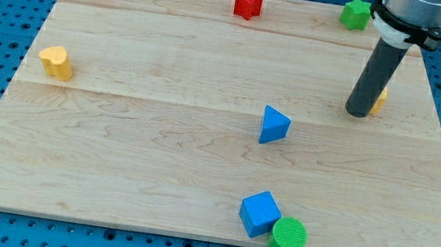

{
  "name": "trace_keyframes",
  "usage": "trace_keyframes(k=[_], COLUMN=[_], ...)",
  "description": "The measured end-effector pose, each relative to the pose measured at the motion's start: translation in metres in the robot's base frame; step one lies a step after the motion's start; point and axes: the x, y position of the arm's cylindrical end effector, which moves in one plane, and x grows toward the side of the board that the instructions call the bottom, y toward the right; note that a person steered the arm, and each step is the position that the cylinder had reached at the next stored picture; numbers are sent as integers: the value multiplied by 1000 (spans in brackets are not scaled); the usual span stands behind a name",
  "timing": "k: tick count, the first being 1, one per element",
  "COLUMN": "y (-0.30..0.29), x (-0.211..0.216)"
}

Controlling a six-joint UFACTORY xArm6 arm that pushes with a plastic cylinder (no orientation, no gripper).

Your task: Slightly touch the blue triangle

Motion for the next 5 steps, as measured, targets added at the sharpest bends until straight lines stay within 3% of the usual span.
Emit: trace_keyframes(k=[5], y=[-19], x=[4])
